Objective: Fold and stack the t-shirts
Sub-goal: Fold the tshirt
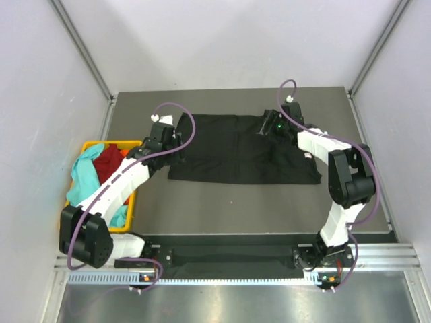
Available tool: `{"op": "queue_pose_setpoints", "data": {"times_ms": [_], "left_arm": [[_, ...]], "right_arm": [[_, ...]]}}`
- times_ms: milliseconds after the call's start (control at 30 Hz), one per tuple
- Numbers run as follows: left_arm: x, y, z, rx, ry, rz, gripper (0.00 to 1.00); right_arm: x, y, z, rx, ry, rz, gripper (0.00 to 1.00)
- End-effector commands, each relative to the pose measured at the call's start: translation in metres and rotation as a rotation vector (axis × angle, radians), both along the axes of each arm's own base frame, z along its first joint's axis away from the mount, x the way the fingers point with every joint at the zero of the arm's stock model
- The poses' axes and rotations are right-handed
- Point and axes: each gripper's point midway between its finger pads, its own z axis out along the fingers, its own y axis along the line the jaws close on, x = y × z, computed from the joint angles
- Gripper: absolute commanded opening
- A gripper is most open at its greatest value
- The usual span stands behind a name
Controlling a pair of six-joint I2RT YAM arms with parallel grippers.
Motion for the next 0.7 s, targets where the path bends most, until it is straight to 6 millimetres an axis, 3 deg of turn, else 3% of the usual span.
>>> {"op": "queue_pose_setpoints", "data": {"times_ms": [0,167,300,467,667], "left_arm": [[0.001,-0.002,0.0,-0.009,-0.004,-0.008,0.51],[0.001,-0.002,0.0,-0.012,-0.003,-0.012,0.51],[0.0,-0.002,0.001,-0.008,-0.006,-0.012,0.51],[0.001,-0.001,0.001,-0.005,-0.005,-0.012,0.51],[0.001,0.0,0.003,-0.004,-0.012,-0.007,0.51]], "right_arm": [[-0.004,-0.03,0.03,-0.063,-0.032,-0.111,0.63],[-0.025,-0.04,0.009,-0.09,0.027,-0.131,0.63],[-0.029,-0.038,-0.003,-0.076,0.053,-0.139,0.63],[-0.03,-0.03,-0.012,-0.072,0.086,-0.134,0.62],[-0.022,-0.002,-0.006,-0.028,0.054,-0.088,0.63]]}}
